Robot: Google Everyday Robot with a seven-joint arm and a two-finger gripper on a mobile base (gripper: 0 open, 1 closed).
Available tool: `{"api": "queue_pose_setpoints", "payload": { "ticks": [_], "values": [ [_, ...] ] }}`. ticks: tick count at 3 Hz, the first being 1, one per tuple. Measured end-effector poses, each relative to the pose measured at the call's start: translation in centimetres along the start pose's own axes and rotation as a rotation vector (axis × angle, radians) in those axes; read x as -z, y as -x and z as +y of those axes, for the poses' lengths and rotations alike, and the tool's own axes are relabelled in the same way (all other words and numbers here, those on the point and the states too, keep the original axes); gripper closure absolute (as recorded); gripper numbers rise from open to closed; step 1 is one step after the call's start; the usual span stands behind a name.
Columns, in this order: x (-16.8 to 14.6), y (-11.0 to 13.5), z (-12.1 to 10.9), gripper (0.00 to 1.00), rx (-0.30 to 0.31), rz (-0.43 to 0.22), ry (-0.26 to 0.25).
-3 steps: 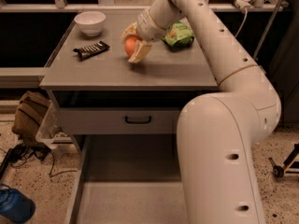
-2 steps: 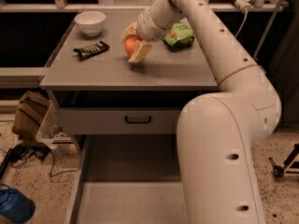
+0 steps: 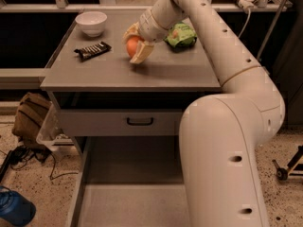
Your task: Pick orange from middle drawer and place on counter
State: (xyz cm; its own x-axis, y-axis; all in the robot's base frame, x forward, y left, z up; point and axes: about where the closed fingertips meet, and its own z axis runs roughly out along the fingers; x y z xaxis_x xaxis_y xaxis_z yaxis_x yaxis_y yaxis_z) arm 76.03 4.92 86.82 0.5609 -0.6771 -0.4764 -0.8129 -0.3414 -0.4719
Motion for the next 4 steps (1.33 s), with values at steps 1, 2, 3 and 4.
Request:
{"api": "queue_pose_setpoints", "payload": {
  "ticks": [1,2,3,4],
  "values": [
    [0.0,0.0,0.0,0.1,0.0,0.0,0.0],
    [0.0,0.0,0.0,0.0,0.0,0.0,0.0],
    [0.0,0.1,0.0,0.0,0.0,0.0,0.0],
    [4.0,3.1,-1.4,0.0,0.042,0.079,-0.023]
  ]
}}
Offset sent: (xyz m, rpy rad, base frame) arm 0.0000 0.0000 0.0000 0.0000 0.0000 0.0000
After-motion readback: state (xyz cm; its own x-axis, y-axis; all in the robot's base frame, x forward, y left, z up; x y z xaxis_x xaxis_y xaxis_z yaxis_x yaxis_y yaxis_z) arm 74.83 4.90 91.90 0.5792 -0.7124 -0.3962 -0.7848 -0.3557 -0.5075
